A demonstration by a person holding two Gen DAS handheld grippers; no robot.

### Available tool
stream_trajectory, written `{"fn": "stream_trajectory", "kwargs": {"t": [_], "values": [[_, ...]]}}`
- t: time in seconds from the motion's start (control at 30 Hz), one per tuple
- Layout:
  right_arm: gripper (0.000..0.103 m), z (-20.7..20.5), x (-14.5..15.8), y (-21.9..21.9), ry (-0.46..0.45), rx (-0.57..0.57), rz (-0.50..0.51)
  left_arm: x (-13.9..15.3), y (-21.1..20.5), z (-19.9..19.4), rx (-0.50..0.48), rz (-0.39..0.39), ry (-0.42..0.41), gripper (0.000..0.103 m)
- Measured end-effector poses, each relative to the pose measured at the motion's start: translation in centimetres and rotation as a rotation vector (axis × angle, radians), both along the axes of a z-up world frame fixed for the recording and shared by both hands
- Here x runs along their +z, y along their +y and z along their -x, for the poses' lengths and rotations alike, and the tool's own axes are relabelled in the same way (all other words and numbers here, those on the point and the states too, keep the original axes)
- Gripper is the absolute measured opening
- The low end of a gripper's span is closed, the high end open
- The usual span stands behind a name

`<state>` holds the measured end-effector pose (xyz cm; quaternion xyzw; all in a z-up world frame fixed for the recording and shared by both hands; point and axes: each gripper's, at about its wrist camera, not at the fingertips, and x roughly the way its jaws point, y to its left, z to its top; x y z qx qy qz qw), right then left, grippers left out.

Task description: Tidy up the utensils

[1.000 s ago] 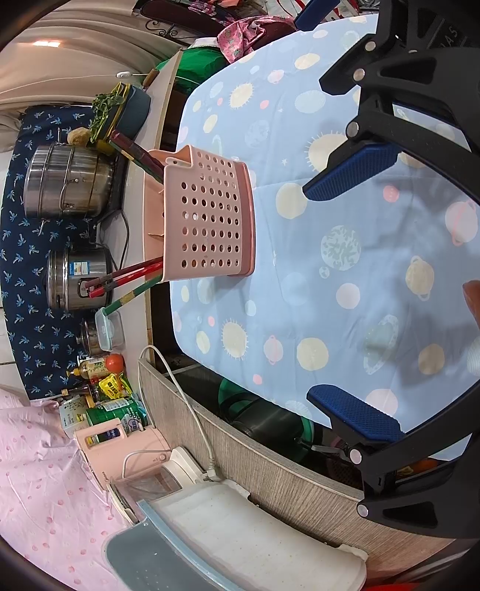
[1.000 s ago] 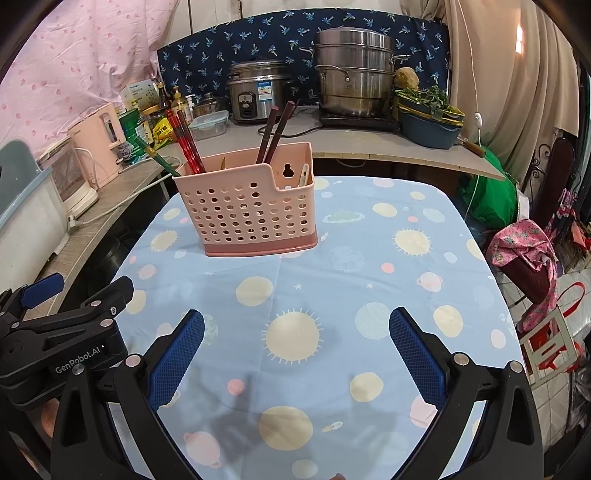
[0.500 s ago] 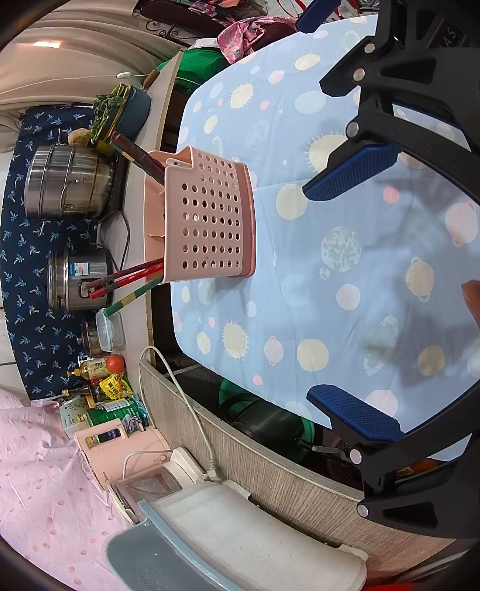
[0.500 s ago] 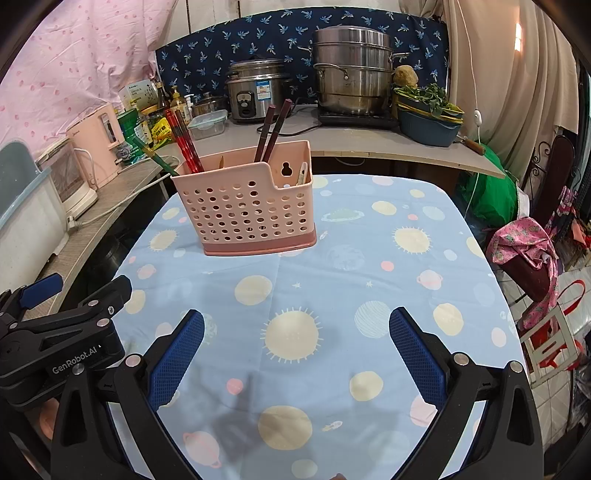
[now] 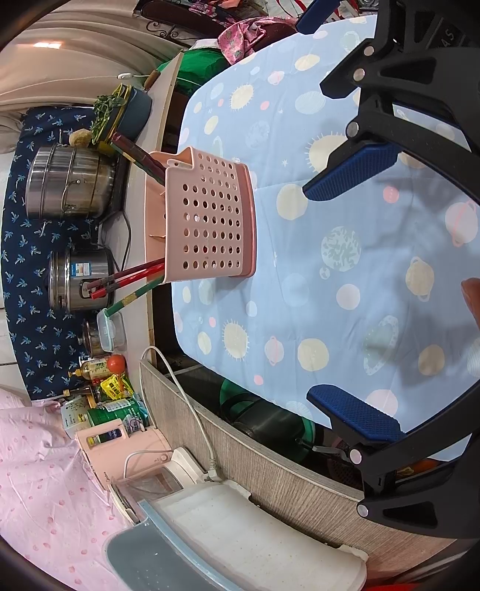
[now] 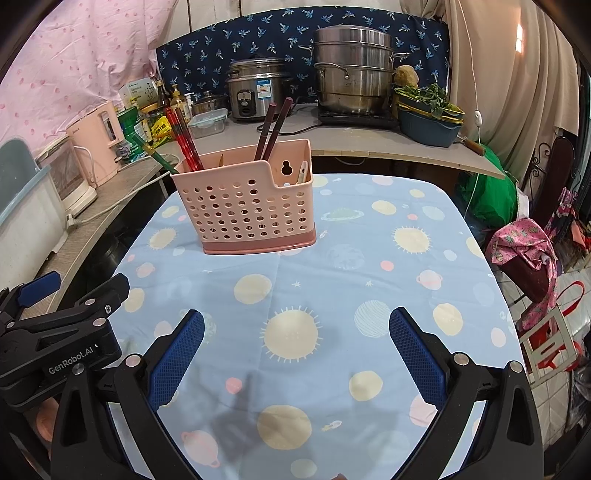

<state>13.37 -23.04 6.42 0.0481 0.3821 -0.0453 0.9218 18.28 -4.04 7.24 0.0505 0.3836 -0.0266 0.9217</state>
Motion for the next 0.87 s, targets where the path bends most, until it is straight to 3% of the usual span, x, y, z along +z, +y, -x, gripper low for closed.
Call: {"fn": "stream_trajectory", "kwargs": {"t": [0.87], "values": [[0.097,0.08,0.06,-0.63,0.007,-0.016,0.007,0.03,0.23,0.17,0.012,-0.004,-0.013,0.095]]}}
